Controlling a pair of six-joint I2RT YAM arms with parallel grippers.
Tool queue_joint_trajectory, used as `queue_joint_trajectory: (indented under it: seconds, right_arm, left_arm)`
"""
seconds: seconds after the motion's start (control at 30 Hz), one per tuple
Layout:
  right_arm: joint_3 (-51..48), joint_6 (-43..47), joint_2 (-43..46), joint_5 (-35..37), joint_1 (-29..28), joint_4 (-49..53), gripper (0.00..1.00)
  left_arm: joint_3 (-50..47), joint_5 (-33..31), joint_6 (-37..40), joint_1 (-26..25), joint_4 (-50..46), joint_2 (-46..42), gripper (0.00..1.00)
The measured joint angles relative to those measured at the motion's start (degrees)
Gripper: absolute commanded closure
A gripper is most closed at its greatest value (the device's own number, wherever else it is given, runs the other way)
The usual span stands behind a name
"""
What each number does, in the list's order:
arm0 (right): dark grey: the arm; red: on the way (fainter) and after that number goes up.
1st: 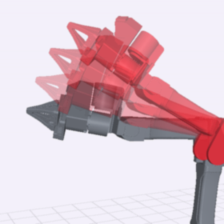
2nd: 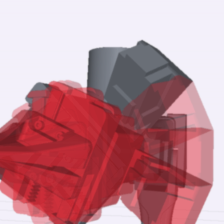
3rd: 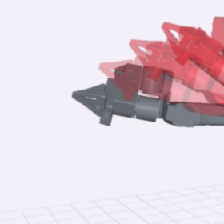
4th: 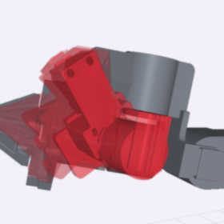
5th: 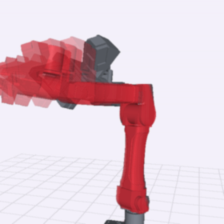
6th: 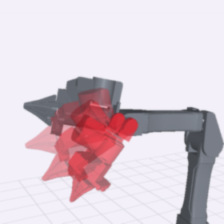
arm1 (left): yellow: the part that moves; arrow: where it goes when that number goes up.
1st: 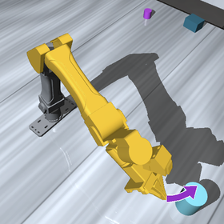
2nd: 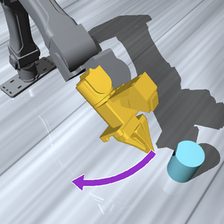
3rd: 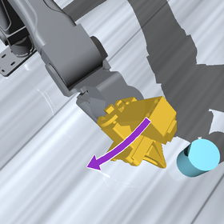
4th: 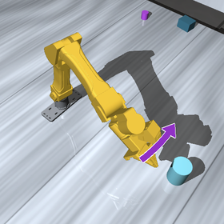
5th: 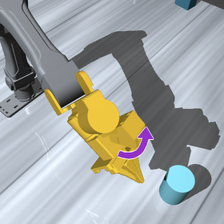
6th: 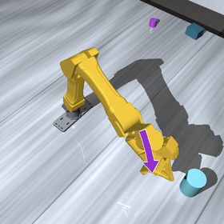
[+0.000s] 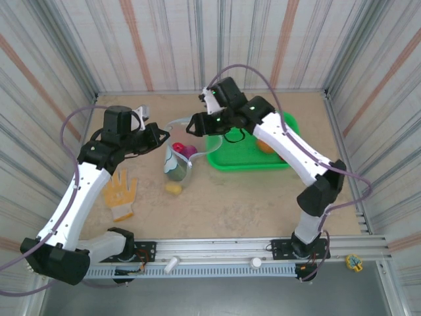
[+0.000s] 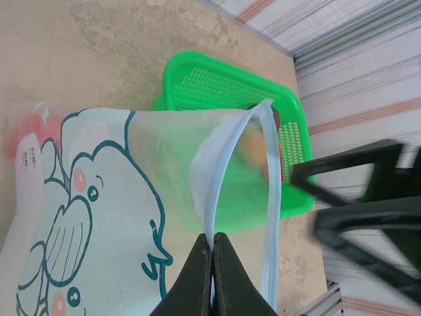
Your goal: Place the food in the zip-top bag and seal the zipper
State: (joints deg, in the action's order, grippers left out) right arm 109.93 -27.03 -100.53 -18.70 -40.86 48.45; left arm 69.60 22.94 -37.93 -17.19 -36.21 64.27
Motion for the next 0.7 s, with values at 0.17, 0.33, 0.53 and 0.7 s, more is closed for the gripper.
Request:
queue_joint_trajectory:
  seconds: [0.17, 0.33, 0.53, 0.7]
  right_arm:
    - [-6.25, 0.11, 7.98, 5.2, 6.84, -0.81, 0.3]
    - [-15.15, 1.01, 9.94, 17.07, 14.58, -0.13, 0.3]
    - [-21.88, 1.73, 3.98, 22.99, 22.77, 0.0, 0.05]
    - [-22.95, 2.32, -2.82, 23.93, 24.79, -0.94, 0.0]
  left_arm:
    - [-0.13, 0.02, 0.0, 0.0, 0.04, -0.09, 1.0]
    - [-1.09, 1.25, -0.9, 0.0, 0.94, -0.22, 1.0]
    - [-2.23, 2.84, -1.62, 0.0, 3.26, -0.2, 1.0]
    - [-3.23, 3.23, -2.38, 0.0, 4.81, -0.22, 1.0]
